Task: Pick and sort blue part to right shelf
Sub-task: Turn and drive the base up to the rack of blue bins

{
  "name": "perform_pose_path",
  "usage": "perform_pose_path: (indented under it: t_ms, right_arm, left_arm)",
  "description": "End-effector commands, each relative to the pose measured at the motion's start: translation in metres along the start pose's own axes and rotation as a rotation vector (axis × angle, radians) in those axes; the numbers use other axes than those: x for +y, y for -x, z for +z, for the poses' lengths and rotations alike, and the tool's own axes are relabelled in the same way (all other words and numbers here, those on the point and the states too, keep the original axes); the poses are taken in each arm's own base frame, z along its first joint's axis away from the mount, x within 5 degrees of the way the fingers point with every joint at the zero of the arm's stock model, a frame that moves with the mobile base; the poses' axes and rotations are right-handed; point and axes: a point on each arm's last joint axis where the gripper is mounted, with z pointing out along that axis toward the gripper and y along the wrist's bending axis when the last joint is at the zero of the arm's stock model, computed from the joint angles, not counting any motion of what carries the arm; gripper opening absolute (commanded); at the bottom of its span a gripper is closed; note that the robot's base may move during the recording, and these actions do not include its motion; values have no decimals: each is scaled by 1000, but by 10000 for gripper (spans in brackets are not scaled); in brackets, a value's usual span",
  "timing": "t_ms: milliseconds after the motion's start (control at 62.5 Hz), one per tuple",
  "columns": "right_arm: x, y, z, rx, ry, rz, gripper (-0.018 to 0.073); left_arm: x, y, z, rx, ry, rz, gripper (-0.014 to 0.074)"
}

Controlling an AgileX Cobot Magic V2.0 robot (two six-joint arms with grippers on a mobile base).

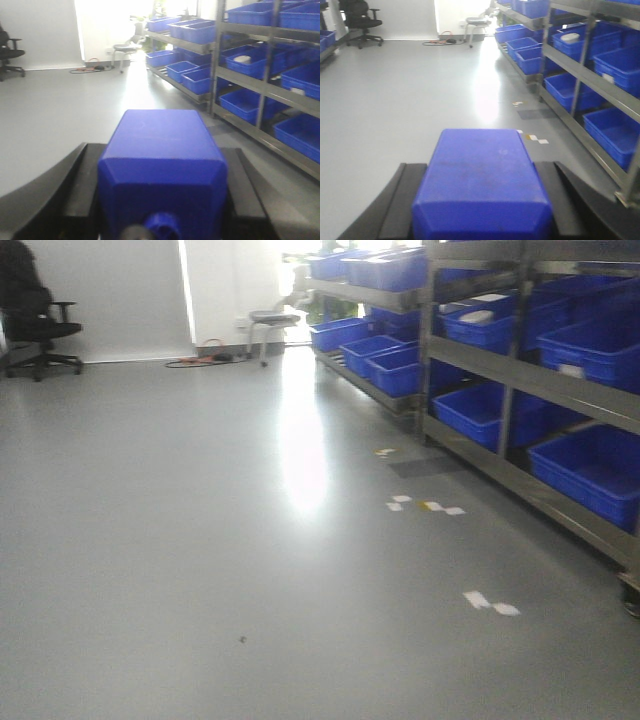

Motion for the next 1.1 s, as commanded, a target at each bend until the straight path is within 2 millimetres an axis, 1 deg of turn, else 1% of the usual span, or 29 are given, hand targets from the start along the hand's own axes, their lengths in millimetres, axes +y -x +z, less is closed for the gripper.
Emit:
perform_pose_path:
  t_ms: [0, 1088]
  right_arm:
    - [1, 19, -1, -118, 5, -13, 368]
    - [1, 19, -1, -118, 5, -13, 368]
  left_arm:
    - [0, 17, 0, -108, 1, -4, 333]
    - [0, 17, 0, -106, 0, -6, 333]
